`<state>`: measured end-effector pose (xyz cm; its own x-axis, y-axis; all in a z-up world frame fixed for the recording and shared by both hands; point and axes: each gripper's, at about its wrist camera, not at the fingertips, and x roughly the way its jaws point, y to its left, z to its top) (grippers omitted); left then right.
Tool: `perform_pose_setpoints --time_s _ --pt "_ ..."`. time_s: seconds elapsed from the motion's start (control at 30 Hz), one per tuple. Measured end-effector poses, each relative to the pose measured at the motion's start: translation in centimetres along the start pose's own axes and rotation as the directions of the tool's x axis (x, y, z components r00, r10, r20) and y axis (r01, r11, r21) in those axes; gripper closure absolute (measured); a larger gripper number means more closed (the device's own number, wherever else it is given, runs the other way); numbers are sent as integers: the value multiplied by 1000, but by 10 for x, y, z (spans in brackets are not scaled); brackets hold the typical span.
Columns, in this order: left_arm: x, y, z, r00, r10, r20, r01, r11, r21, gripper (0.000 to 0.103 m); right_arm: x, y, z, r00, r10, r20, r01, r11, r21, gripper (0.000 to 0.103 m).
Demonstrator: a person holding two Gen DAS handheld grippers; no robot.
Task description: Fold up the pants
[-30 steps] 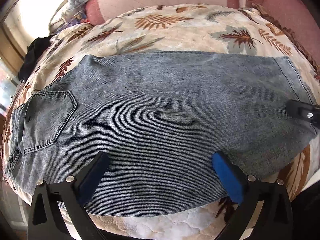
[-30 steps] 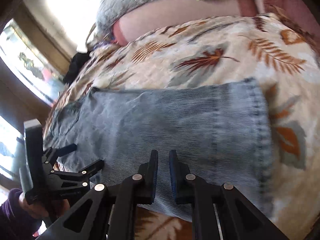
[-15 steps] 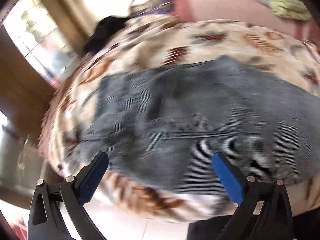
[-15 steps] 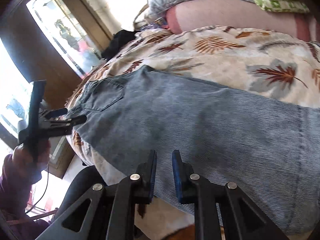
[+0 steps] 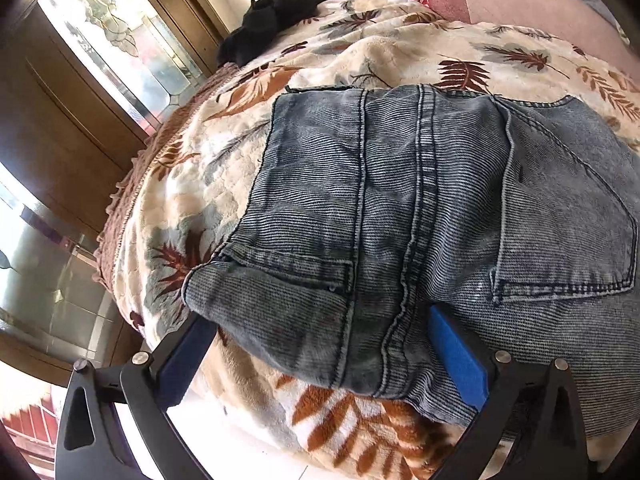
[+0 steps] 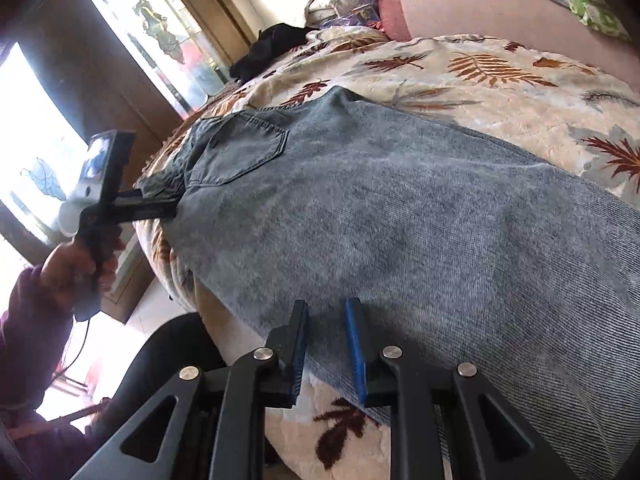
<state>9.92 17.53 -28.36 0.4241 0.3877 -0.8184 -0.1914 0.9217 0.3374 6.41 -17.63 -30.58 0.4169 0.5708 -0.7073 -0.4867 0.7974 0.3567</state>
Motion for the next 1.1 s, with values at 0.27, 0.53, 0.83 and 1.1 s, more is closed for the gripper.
perform_pose_setpoints --time_s 0.27,0.53,0.83,1.1 --pt "-5 2 5 999 38 -23 -38 999 -7 0 -11 -1 -9 1000 11 -18 -12 1000 -29 81" --pt "-54 -20 19 997 -37 74 36 999 13 0 -49 -53 6 980 -155 126 130 974 186 81" --pt "-49 -77 17 998 -60 8 58 992 109 0 -95 -154 -3 938 -335 90 236 808 540 81" --pt "-35 -83 18 998 -56 -22 58 992 114 0 -107 -199 -1 945 -304 117 165 756 634 81"
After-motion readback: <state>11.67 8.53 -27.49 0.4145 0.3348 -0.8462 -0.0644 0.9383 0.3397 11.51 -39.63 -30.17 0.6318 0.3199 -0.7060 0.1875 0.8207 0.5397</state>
